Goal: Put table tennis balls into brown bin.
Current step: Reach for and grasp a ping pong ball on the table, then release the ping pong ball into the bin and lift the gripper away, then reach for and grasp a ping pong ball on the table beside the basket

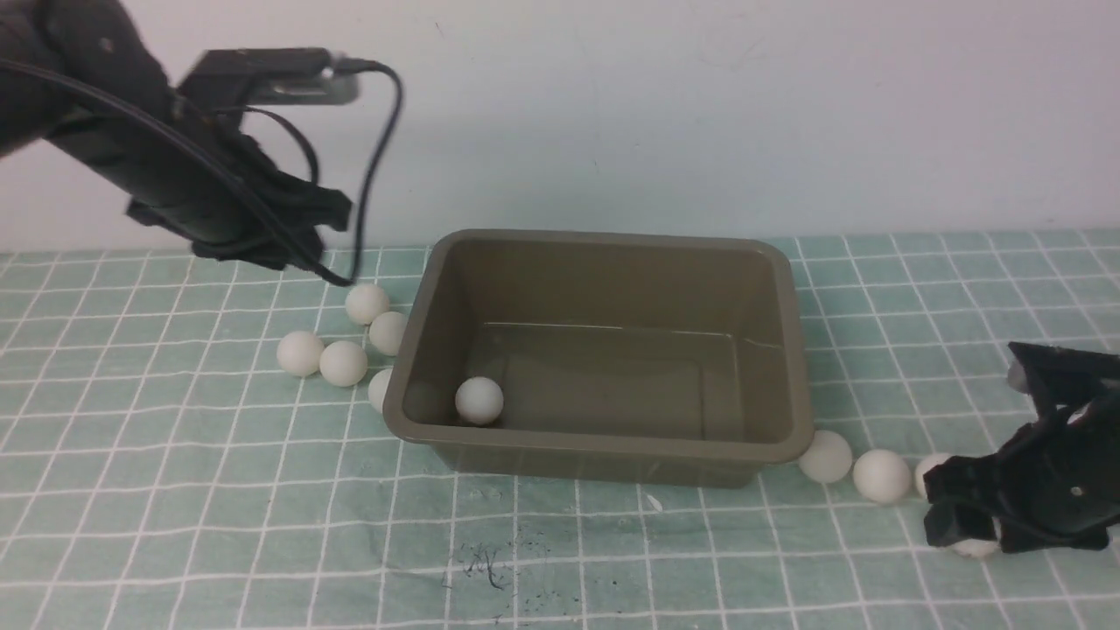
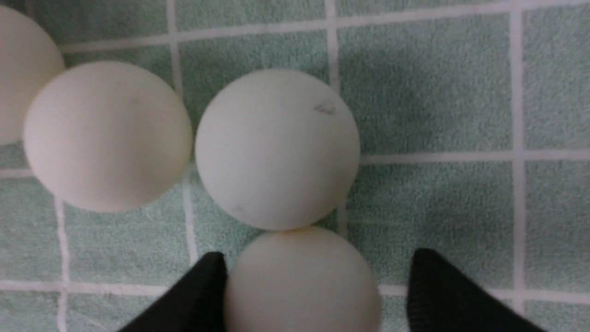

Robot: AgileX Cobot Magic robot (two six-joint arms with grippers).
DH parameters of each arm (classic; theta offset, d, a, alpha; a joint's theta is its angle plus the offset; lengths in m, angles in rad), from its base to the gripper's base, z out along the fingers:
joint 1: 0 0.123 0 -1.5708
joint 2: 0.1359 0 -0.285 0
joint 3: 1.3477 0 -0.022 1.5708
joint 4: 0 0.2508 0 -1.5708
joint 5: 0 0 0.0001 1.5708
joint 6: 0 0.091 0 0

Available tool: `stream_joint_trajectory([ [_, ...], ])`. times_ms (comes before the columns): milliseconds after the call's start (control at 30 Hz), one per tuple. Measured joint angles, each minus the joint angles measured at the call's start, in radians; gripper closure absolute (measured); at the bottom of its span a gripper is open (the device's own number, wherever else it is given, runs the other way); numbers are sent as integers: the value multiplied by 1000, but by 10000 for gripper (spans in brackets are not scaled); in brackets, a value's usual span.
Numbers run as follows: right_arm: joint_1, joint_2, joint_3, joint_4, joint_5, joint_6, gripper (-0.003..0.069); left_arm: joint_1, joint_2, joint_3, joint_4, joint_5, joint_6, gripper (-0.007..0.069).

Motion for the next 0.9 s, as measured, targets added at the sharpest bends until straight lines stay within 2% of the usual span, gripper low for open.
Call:
stream_joint_trajectory([
  [33,0,0,0,0,5,1,321,21,1,0,4,4,1,571],
  [100,0,-37,-1,-1,71,1,298,88,15,0,13,21,13,615],
  [233,0,-167,-1,42,148,1,298,120,58,0,15,38,79,607],
  [300,19,-276,-2,109,159,-12,298,119,93,0,9,40,122,563],
  [333,37,-311,-10,134,155,-29,298,115,120,0,-5,38,145,515],
  [367,45,-321,-16,143,155,-32,298,115,120,0,-5,38,149,515],
  [533,199,-275,-191,190,137,-71,298,85,205,0,-49,-51,189,239],
  [567,204,-268,-199,190,136,-73,298,83,211,0,-50,-56,190,230],
  [600,245,-201,-276,190,136,-74,294,79,235,0,-55,-97,194,162],
  [633,255,-178,-310,190,136,-74,286,77,249,0,-58,-120,194,128],
  [767,290,-42,-460,189,178,-74,176,74,297,0,-62,-187,194,60],
  [833,292,-10,-525,180,222,-67,120,73,319,0,-62,-218,191,55],
  [900,292,-8,-572,152,261,-50,104,72,335,0,-63,-242,181,62],
])
